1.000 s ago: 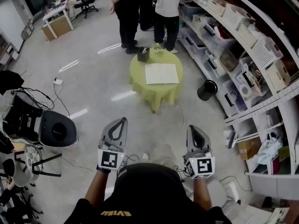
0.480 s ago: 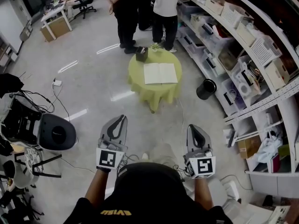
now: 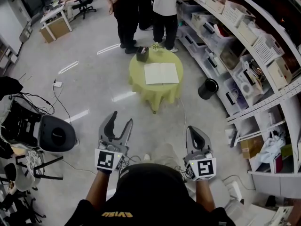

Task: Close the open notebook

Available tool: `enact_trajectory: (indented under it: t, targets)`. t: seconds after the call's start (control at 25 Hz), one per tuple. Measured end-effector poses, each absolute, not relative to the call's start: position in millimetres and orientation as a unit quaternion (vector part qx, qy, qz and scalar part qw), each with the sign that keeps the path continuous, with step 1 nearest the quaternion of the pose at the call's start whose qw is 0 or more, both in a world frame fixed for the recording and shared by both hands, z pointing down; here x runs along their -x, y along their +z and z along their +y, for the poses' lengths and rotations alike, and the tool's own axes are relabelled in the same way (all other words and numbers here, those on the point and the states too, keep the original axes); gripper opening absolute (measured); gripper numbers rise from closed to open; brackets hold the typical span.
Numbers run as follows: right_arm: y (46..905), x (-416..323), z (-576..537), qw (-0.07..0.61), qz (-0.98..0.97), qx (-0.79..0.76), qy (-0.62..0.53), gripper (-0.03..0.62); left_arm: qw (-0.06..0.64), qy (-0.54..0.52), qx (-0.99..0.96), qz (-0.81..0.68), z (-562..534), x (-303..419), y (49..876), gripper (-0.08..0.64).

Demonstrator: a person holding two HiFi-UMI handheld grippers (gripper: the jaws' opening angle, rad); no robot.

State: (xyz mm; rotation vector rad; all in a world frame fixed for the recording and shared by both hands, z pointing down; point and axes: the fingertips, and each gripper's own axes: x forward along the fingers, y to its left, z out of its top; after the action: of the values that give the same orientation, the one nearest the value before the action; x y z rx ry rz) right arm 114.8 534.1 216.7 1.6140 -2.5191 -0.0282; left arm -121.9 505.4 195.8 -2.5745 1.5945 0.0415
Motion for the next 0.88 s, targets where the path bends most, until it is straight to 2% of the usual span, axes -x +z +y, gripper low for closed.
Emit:
enact_trajectory:
  t: [0.12,0.16,0.24,0.32,0.88]
  targets:
    - [224,-111,537,0.084,-0.841,-0.534,-0.003,0.002,0.065,0.024,0.853,0.517,506,111,188,0.242]
    - [226,-110,538,0.086,-0.841,-0.534,-0.001,0.002,0.065,0.021,0.854,0.515,506,109,189,0.27]
    - [229,-108,536,0.087,-0.841,-0.533,0.001,0.002,0.051,0.007,0.856,0.515,501,108,196,0.374]
    - [228,-106,534,0.088,-0.841,-0.533,0.004,0.002,0.039,-0.01,0.853,0.52,497,111,205,0.436]
    - [229,-110,530,0.079,-0.842,-0.533,0.004,0.002,0.08,-0.027,0.848,0.523,493,110,206,0.445]
